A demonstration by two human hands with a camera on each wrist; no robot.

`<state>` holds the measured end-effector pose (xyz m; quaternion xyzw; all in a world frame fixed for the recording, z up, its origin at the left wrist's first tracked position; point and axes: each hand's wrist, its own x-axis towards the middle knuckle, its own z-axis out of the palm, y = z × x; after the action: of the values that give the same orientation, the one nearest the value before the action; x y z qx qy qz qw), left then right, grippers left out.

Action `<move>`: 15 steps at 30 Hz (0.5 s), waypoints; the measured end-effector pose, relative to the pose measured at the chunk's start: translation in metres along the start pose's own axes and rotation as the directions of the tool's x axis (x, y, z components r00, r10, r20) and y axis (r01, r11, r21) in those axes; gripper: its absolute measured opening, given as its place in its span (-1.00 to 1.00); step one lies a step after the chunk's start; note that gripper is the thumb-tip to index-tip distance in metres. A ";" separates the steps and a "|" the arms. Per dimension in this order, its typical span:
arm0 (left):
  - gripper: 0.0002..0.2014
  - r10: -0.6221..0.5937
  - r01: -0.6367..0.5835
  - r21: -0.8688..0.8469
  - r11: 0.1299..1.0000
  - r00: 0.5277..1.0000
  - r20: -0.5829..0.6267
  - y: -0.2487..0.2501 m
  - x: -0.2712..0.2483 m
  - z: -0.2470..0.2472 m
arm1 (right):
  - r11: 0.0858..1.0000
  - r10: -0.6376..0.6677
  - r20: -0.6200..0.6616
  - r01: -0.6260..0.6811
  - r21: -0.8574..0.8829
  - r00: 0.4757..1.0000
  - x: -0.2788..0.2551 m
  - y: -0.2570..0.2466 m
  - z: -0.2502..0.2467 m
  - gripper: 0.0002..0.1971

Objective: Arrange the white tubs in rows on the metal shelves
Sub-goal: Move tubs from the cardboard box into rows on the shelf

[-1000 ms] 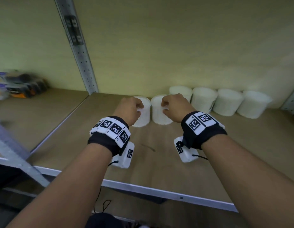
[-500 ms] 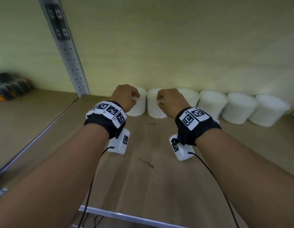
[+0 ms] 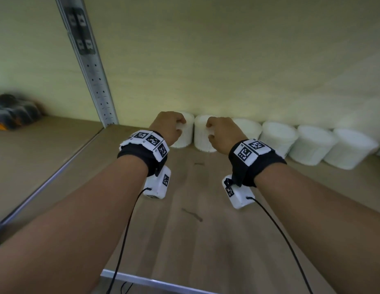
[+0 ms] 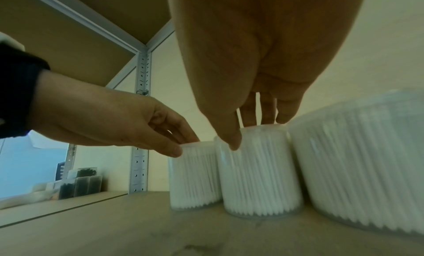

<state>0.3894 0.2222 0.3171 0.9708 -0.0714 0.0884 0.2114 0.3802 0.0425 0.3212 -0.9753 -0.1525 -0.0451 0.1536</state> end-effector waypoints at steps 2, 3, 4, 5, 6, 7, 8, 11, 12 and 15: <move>-0.51 -0.035 0.033 0.038 0.999 0.998 0.060 0.005 -0.003 0.000 | 1.000 0.011 0.038 -0.012 0.026 0.999 -0.007 0.001 -0.003 -0.48; -0.45 -0.058 0.055 0.051 0.997 0.995 0.075 0.008 -0.006 0.000 | 0.999 0.016 0.043 -0.018 0.043 0.999 -0.012 0.002 -0.007 -0.44; -0.41 -0.076 0.072 0.058 0.996 0.994 0.079 0.012 -0.009 0.001 | 0.998 0.020 0.038 -0.022 0.059 0.999 -0.018 0.002 -0.010 -0.43; -0.39 -0.085 0.081 0.060 0.995 0.994 0.076 0.016 -0.014 0.001 | 0.997 0.019 0.028 -0.021 0.073 0.999 -0.024 0.004 -0.014 -0.43; -0.38 -0.085 0.081 0.058 0.995 0.994 0.073 0.020 -0.020 0.000 | 0.997 0.016 0.021 -0.018 0.081 1.000 -0.031 0.005 -0.018 -0.44; -0.39 -0.078 0.074 0.053 0.996 0.994 0.078 0.025 -0.028 -0.001 | 0.996 0.014 0.014 -0.015 0.087 1.000 -0.039 0.005 -0.022 -0.45; -0.40 -0.068 0.064 0.045 0.997 0.994 0.086 0.030 -0.037 -0.004 | 0.996 0.017 0.009 -0.018 0.089 1.000 -0.048 0.005 -0.026 -0.45; -0.42 -0.041 0.041 0.005 0.999 0.995 0.091 0.044 -0.067 -0.014 | 0.995 0.031 0.004 -0.032 0.097 0.999 -0.078 0.003 -0.037 -0.47; -0.43 -0.039 0.040 -0.005 0.999 0.995 0.087 0.049 -0.078 -0.019 | 0.995 0.033 -0.002 -0.033 0.095 0.999 -0.088 0.001 -0.041 -0.49; -0.43 -0.039 0.042 -0.028 0.999 0.994 0.104 0.062 -0.112 -0.033 | 0.997 0.028 -0.028 -0.025 0.079 0.999 -0.122 -0.006 -0.048 -0.51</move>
<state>0.2646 0.1917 0.3490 0.9720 -0.0638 0.0327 0.2238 0.2604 -0.0020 0.3519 -0.9696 -0.1389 -0.0513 0.1948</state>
